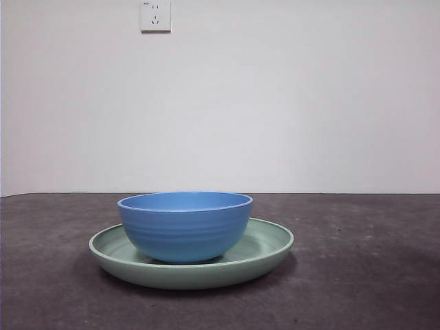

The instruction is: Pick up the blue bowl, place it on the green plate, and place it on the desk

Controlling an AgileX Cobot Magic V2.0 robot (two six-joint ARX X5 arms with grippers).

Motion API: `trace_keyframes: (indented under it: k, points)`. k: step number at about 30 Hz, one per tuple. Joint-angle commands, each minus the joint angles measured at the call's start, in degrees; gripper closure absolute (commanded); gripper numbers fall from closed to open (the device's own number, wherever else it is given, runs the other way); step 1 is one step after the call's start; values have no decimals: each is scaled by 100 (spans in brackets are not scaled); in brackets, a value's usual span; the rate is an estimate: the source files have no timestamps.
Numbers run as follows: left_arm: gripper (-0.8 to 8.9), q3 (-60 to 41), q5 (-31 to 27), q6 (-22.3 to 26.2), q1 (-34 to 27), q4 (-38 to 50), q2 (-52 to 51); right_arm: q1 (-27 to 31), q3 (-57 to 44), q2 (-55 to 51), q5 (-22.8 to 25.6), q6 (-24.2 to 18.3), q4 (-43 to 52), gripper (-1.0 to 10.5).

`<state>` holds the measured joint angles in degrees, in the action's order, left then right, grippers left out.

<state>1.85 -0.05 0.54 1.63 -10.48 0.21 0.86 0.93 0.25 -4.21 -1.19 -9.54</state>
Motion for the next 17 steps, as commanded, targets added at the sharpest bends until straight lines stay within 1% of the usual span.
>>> trace_keyframes:
  k: [1, 17]
  points:
    - [806, -118, 35, 9, -11, -26, -2, 2, -33, -4, 15, 83, -39, 916]
    - [806, -118, 37, 9, -11, -26, -2, 2, -28, -4, 17, 79, 59, 916]
